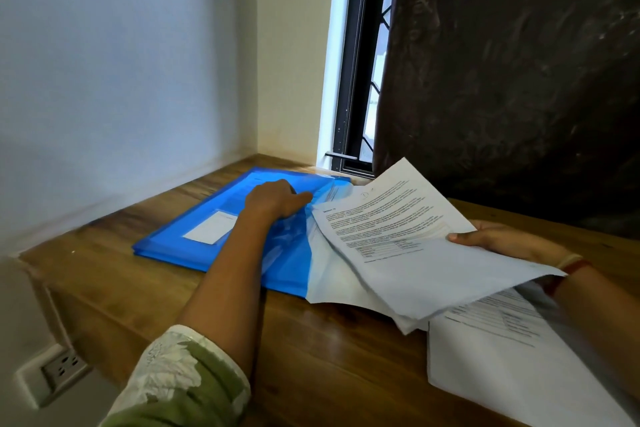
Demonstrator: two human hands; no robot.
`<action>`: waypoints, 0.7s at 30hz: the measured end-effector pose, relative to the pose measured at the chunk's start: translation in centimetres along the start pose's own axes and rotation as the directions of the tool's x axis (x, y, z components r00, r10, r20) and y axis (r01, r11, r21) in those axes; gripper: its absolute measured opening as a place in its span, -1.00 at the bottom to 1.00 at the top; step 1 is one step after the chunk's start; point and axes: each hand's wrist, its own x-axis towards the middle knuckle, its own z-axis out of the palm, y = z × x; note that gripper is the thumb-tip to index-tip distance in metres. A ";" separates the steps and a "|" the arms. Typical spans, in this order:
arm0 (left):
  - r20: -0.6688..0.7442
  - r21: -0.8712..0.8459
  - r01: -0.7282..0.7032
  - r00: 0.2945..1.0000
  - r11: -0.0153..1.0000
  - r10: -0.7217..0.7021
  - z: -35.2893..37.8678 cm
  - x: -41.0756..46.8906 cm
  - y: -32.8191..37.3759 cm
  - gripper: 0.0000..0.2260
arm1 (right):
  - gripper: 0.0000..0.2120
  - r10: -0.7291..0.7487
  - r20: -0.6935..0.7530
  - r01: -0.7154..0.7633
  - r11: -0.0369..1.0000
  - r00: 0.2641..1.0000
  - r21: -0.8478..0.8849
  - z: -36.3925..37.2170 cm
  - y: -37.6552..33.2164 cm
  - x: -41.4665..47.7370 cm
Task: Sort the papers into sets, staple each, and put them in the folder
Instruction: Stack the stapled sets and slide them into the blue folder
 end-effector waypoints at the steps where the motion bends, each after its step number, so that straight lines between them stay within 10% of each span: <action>1: -0.019 0.012 -0.007 1.000 1.000 0.008 0.1 -0.1 0.2 -0.56 | -0.74 -0.003 0.007 0.003 0.999 1.000 -0.034 0.3 -0.2 0.4; 9: -0.198 0.182 -0.079 0.973 0.980 0.115 0.2 -1.2 2.2 -0.70 | -0.71 -0.052 -0.095 0.036 0.987 0.994 -0.159 2.9 -2.0 4.1; 21: -0.301 0.182 -0.095 0.942 0.979 0.147 -0.3 -2.1 2.9 -0.75 | -0.68 -0.068 -0.213 0.091 0.990 0.975 0.104 11.1 -2.2 7.0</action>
